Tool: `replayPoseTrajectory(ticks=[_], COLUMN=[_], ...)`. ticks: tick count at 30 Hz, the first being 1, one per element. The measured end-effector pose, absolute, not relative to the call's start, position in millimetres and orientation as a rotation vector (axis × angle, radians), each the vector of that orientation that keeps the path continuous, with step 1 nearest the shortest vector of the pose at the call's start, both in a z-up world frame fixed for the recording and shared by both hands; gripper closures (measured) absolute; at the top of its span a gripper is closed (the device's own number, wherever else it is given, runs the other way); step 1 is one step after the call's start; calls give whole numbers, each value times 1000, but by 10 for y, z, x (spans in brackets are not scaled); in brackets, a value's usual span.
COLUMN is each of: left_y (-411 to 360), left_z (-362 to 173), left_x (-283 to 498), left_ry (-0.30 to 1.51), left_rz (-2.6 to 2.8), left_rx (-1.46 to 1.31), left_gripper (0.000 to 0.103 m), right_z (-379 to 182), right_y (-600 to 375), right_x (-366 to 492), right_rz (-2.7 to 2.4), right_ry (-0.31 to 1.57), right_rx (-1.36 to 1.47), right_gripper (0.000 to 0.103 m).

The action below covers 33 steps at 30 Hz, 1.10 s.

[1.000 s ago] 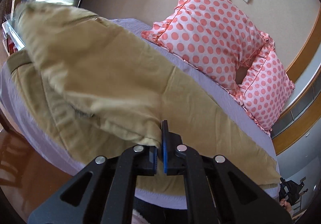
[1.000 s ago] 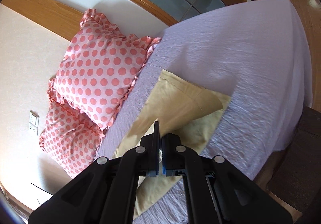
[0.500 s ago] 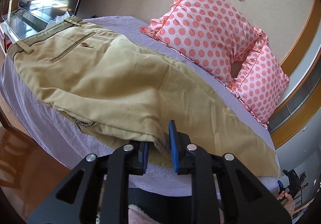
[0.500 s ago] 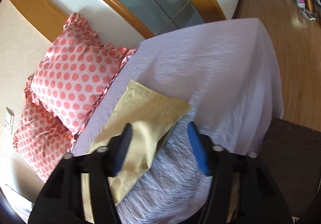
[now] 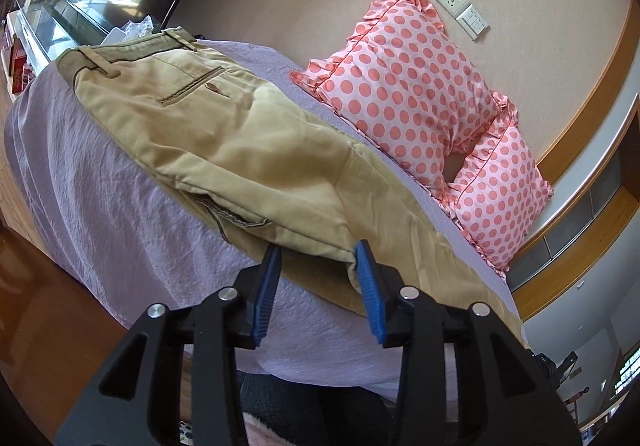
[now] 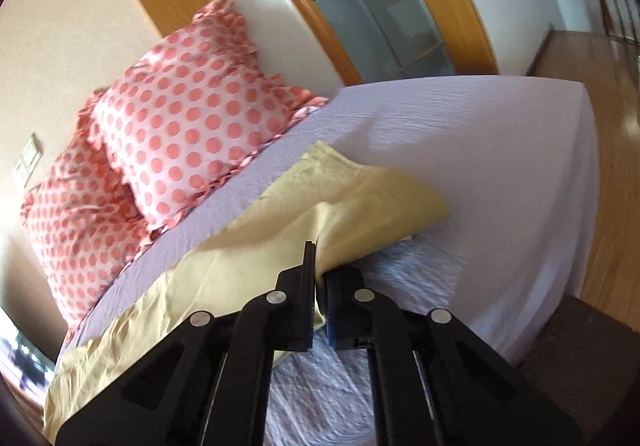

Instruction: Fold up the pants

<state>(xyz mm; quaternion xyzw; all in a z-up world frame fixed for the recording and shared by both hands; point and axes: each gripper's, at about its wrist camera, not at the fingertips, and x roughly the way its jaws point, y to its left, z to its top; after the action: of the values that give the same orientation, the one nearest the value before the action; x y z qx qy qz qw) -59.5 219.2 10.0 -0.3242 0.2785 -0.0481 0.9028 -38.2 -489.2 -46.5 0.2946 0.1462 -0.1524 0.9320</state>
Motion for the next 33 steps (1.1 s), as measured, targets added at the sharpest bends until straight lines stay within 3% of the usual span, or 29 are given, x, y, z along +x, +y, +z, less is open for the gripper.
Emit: replayPoseTrajectory(ticks=[5, 10, 15, 16, 18, 20, 21, 24, 33], left_y=[2346, 2516, 2618, 2627, 2634, 2647, 2664, 2740, 3154], left_z=[94, 58, -2, 0, 8, 16, 14, -8, 52], left_x=[-740, -795, -748, -734, -695, -670, -659, -631, -479], left_ry=[497, 493, 512, 514, 528, 542, 544, 543, 489], left_rz=[-102, -47, -55, -62, -74, -68, -63, -39, 128], left_rx=[-727, -757, -801, -802, -791, -772, -769, -787, -808], left_gripper=[60, 55, 47, 45, 42, 40, 39, 39, 39], right_z=[11, 430, 243, 119, -72, -168, -190, -196, -233], right_y=[-4423, -3258, -1783, -1505, -1189, -1117, -1144, -1221, -1228], right_x=[-75, 350, 579, 588, 552, 489, 460, 432, 514], right_rz=[-123, 278, 683, 728, 740, 776, 799, 818, 827], right_ry=[232, 226, 456, 531, 611, 629, 628, 629, 670], right_rx=[481, 371, 176, 104, -4, -10, 5, 48, 139], right_gripper=[99, 99, 97, 94, 63, 39, 33, 26, 24])
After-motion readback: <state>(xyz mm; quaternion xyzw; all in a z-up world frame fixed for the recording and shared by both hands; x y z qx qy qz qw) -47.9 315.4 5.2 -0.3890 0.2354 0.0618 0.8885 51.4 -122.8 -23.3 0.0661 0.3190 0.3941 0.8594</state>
